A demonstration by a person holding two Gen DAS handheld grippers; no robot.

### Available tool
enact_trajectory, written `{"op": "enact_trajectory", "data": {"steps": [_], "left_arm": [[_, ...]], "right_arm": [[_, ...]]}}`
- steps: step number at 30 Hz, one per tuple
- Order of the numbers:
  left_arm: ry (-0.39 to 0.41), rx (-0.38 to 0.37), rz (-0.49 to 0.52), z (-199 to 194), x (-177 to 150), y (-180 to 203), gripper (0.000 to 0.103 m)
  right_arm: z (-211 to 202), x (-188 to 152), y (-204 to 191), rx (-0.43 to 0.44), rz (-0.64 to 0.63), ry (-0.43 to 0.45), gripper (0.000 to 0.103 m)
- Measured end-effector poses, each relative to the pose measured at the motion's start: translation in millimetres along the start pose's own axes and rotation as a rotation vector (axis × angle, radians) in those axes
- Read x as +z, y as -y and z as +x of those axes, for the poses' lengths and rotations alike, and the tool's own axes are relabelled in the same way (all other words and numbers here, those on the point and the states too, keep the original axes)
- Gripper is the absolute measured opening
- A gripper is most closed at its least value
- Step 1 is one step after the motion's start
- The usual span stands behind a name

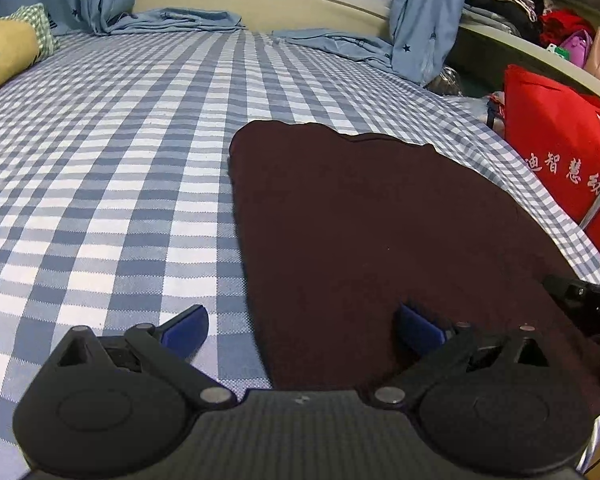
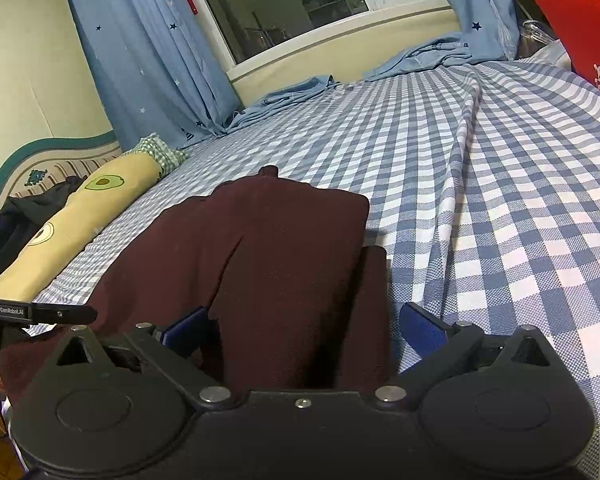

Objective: Fold small clothes

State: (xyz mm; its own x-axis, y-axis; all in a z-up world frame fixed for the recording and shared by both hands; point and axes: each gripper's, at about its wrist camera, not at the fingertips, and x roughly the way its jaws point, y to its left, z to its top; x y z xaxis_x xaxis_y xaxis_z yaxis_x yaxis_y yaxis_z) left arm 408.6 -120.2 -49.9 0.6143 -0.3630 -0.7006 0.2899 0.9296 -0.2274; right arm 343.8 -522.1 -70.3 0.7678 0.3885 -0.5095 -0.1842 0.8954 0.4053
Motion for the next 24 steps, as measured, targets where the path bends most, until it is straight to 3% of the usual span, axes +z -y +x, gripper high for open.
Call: {"op": "enact_trajectory", "data": {"steps": [24], "left_arm": [[-0.009, 0.025, 0.046, 4.8, 1.5, 5.9, 0.103]], "right_arm": [[-1.8, 0.2, 3.0, 0.001, 0.002, 0.0, 0.102]]}}
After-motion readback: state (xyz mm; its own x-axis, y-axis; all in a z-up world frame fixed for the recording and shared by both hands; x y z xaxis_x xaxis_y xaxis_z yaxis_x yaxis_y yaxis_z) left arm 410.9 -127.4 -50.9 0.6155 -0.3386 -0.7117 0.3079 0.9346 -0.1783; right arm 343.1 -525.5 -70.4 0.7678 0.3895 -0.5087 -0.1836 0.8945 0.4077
